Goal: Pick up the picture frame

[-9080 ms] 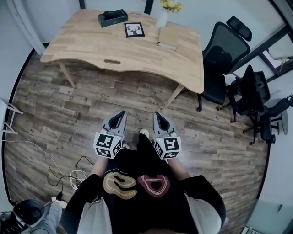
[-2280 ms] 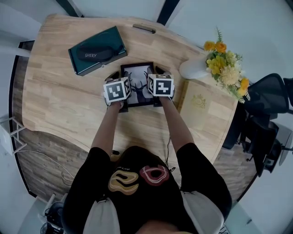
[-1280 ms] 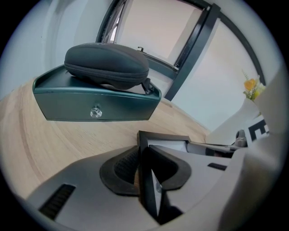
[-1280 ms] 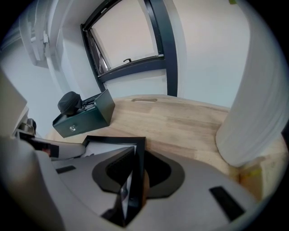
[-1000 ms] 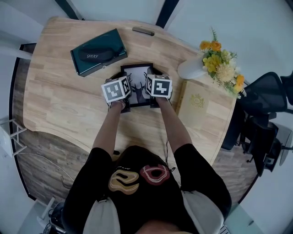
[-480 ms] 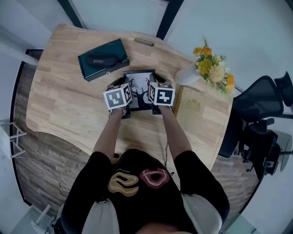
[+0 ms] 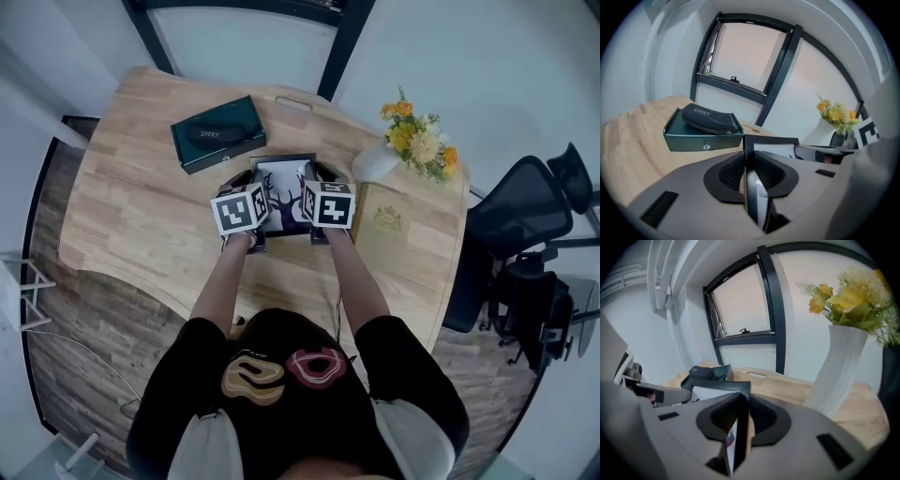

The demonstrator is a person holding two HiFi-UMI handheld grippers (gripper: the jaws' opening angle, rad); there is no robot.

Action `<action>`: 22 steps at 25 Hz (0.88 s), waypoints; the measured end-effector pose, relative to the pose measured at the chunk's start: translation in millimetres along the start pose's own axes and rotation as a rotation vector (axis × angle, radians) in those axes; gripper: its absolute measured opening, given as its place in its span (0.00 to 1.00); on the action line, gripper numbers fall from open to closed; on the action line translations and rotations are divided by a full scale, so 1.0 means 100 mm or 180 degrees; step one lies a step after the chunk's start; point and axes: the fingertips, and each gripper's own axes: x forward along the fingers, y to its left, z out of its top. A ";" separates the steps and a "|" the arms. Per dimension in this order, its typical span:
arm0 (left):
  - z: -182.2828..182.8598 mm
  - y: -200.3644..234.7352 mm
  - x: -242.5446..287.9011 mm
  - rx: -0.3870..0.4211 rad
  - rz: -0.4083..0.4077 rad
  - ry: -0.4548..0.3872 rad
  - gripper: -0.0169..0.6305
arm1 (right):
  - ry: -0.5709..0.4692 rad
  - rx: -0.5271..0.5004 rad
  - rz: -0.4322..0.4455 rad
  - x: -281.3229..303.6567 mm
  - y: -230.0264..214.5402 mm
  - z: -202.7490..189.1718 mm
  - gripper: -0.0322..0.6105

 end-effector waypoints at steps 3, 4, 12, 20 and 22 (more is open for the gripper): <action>0.01 -0.04 -0.12 0.0020 -0.0007 -0.0051 0.15 | -0.0048 -0.0026 0.0014 -0.13 0.03 0.02 0.16; 0.00 -0.05 -0.16 0.0023 -0.0002 -0.0069 0.15 | -0.0057 -0.0029 0.0026 -0.16 0.05 0.02 0.16; 0.08 -0.15 -0.51 0.0113 -0.0057 -0.0254 0.15 | -0.0250 -0.0119 0.0046 -0.52 0.17 0.15 0.16; 0.10 -0.25 -0.86 0.0273 -0.0138 -0.0370 0.15 | -0.0396 -0.0134 0.0062 -0.88 0.28 0.17 0.16; 0.09 -0.26 -0.95 0.0244 -0.0156 -0.0399 0.15 | -0.0425 -0.0188 0.0073 -0.98 0.33 0.19 0.16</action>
